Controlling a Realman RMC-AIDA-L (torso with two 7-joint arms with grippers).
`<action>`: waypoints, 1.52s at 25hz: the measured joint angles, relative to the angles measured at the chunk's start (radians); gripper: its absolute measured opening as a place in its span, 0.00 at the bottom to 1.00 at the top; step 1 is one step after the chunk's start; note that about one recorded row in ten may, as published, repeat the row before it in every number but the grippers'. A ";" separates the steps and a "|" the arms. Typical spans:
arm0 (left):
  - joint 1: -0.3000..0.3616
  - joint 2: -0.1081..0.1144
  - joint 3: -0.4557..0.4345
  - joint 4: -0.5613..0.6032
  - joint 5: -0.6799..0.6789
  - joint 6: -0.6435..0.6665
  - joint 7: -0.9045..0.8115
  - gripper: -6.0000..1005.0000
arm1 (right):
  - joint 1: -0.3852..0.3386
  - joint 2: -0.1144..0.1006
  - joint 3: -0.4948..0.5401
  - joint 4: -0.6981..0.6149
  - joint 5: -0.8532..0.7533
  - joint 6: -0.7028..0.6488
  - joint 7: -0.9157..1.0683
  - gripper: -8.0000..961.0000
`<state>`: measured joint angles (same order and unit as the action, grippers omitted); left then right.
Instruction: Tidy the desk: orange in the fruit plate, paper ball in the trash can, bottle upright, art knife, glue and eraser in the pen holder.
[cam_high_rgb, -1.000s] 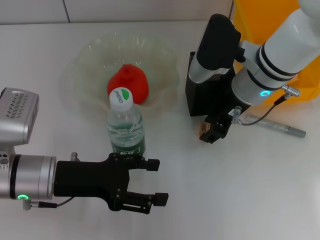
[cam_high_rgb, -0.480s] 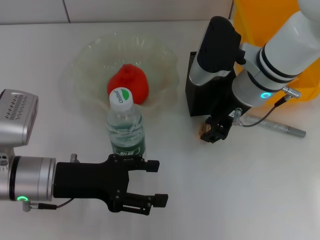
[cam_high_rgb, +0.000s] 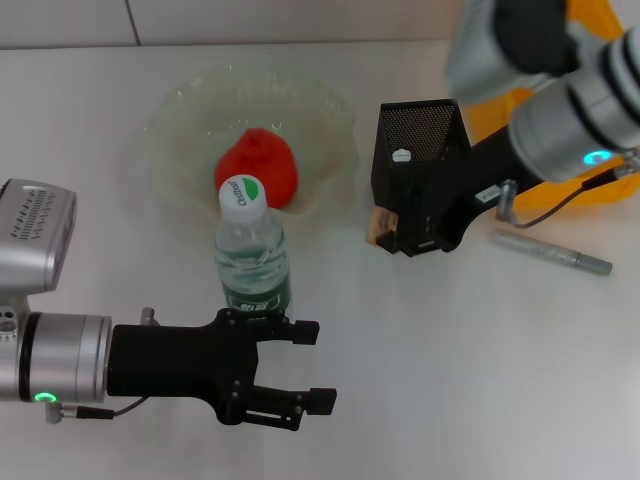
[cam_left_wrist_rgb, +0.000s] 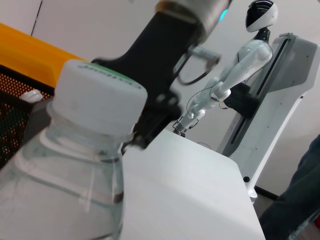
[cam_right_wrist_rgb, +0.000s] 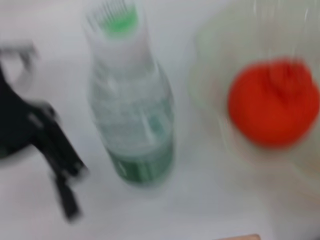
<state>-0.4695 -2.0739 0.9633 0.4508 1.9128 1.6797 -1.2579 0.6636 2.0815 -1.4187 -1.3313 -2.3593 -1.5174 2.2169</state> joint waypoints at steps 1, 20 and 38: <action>0.000 0.000 0.000 0.000 0.000 0.000 0.000 0.87 | -0.020 0.000 0.031 -0.034 0.046 -0.019 -0.022 0.41; -0.008 0.003 0.000 0.000 0.000 0.001 -0.010 0.87 | -0.165 -0.004 0.310 0.099 0.322 0.254 -0.209 0.41; -0.008 0.003 0.000 0.000 -0.002 -0.001 -0.003 0.87 | -0.127 -0.003 0.336 0.083 0.282 0.193 -0.164 0.64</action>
<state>-0.4775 -2.0709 0.9634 0.4509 1.9112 1.6783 -1.2606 0.5364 2.0785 -1.0823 -1.2487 -2.0774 -1.3246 2.0527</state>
